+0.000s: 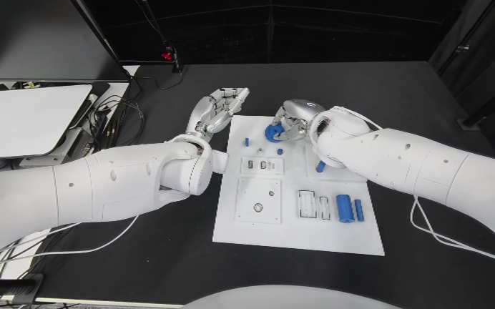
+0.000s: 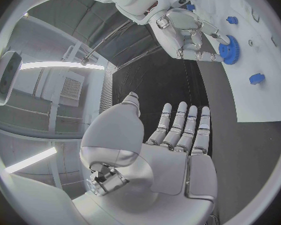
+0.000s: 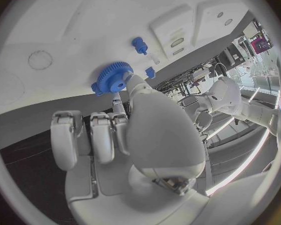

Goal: Assemble the parts on the task board

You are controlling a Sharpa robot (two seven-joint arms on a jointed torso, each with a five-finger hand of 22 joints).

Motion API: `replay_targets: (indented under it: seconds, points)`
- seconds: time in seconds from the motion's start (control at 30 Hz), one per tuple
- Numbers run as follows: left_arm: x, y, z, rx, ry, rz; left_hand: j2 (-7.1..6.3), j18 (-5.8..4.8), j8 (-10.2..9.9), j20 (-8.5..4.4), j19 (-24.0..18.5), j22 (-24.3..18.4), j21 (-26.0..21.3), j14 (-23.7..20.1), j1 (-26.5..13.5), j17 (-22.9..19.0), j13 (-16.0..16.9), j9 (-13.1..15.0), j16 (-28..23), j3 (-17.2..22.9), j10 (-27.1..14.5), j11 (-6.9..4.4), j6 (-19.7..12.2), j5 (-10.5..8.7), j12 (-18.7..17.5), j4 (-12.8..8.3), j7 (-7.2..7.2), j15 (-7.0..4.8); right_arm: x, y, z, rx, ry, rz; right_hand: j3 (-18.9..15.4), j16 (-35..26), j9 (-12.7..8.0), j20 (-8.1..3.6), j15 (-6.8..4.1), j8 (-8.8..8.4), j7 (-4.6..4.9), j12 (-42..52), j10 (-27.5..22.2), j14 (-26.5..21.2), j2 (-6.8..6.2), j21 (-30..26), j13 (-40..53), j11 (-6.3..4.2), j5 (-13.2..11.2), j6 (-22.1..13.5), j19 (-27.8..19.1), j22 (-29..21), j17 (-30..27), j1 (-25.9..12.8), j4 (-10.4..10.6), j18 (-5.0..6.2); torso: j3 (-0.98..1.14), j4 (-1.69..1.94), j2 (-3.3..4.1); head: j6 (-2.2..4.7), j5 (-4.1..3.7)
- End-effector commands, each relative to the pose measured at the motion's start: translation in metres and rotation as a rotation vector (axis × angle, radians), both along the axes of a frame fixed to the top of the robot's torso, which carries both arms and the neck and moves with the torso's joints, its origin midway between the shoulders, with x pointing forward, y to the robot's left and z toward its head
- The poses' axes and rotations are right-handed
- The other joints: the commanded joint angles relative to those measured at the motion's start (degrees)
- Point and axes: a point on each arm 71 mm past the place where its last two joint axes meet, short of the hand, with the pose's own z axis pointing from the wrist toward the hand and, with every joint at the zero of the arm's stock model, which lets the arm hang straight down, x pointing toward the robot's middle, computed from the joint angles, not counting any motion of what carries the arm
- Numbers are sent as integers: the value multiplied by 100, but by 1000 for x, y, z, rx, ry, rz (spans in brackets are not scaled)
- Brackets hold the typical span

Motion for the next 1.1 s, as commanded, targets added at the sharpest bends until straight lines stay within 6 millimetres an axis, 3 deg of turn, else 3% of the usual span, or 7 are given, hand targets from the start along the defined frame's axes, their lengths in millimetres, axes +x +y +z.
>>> replay_targets:
  seconds: [0.03,0.17,0.27,0.6,0.87,1.1]
  points:
    - [-6,-2,20,-44,-278,-39,9,-8,18,19,4,7,20,35,63,0,-1,-6,23,-32,44,-7,38,28,39,-1,835,-2,0,0,-2,-31,19,-8,19,14,142,-3,34,-57,-106,15,606,606,16,19,1508,45,3,252,608,1510,1508,-35,-28,-42,0,-1,3,-2,-4]
    - [-6,-2,20,-44,-278,-39,9,-8,18,19,4,7,20,35,63,0,-1,-6,23,-32,44,-7,38,28,39,-1,835,-2,1,-1,-4,-45,34,-24,16,14,74,5,48,-215,-87,15,606,606,-1,19,1508,65,-9,54,608,1510,1508,-75,-32,-42,1,-1,2,-1,-6]
    - [-6,-2,20,-44,-277,-39,9,-8,18,19,4,7,20,35,63,0,-1,-6,23,-32,44,-7,38,28,39,-1,835,-2,2,-2,-5,-56,47,-30,24,14,0,12,36,-322,-123,15,606,606,-20,19,1508,27,-25,-243,608,1510,1508,-86,-51,-42,1,1,3,1,-10]
    - [-6,-2,20,-44,-276,-38,9,-8,18,19,4,7,20,35,63,0,-1,-6,23,-32,44,-7,38,28,39,-1,835,-2,2,-2,-8,-78,80,-13,65,14,-40,-11,-115,-323,-366,15,606,606,-24,19,1508,-186,-30,-1048,608,1510,1508,-78,-151,-42,0,-2,3,1,-7]
    - [-5,-2,20,-43,-275,-38,22,-9,18,20,3,7,23,39,73,0,-1,-7,23,-36,45,-8,40,41,41,-2,835,-1,0,0,-7,-58,77,11,58,14,-46,-35,-185,-328,-474,15,606,606,-19,19,1508,-281,-34,-1457,608,1510,1508,-87,-211,-42,3,-2,3,-8,-5]
    - [-5,-1,20,-43,-275,-38,22,-9,18,20,3,7,23,39,73,0,-1,-7,23,-36,45,-8,40,41,41,-2,835,-1,-3,-1,-3,8,43,35,-24,14,-106,-93,-229,-383,-631,15,606,606,-59,19,1508,-356,-70,-2550,608,1510,1508,-165,-245,-42,2,0,4,-5,-4]
